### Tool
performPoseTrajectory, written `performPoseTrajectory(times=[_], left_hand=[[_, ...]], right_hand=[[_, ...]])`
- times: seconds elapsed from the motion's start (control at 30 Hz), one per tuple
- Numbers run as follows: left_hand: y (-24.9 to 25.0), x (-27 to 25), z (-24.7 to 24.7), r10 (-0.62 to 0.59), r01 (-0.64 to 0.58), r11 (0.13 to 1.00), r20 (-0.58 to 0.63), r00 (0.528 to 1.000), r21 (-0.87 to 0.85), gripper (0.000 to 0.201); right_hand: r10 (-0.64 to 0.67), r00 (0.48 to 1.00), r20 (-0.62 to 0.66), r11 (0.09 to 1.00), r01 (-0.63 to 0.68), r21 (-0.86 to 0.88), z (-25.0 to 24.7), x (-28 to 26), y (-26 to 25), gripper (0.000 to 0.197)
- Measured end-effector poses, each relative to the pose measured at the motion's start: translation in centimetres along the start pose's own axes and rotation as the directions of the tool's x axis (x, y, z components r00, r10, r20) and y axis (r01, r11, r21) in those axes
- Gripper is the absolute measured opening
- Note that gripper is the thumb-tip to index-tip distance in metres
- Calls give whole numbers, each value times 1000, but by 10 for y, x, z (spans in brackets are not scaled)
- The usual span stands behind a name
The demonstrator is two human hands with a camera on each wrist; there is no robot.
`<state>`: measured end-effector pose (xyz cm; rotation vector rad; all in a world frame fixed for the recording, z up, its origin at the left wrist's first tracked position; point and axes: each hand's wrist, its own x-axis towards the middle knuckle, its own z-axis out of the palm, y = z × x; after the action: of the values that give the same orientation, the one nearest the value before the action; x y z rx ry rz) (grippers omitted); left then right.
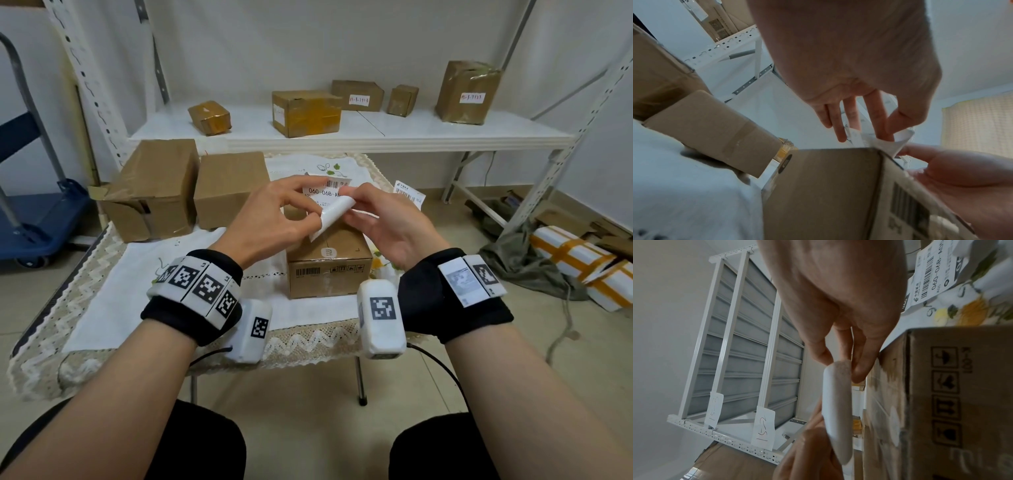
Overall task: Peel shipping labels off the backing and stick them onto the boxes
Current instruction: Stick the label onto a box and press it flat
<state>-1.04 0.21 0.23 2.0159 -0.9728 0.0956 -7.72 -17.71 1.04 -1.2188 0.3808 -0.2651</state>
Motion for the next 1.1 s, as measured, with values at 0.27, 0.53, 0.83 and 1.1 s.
performPoseTrajectory(times=[0.27, 0.53, 0.83, 1.1], left_hand=[[-2, 2, 0, -23, 20, 998, -45, 999, -66, 20], [-4, 3, 1, -113, 111, 988, -10, 994, -108, 63], [-9, 10, 4, -147, 148, 987, 20, 989, -60, 76], [-9, 10, 7, -175, 176, 984, 53, 983, -12, 80]], right_hand=[[-14, 998, 63, 995, 21, -101, -1, -2, 0, 31], [13, 994, 111, 983, 7, -184, -2, -3, -1, 38], [-4, 997, 79, 960, 26, -279, -6, 0, 1, 35], [-36, 998, 46, 940, 50, -337, -8, -1, 2, 31]])
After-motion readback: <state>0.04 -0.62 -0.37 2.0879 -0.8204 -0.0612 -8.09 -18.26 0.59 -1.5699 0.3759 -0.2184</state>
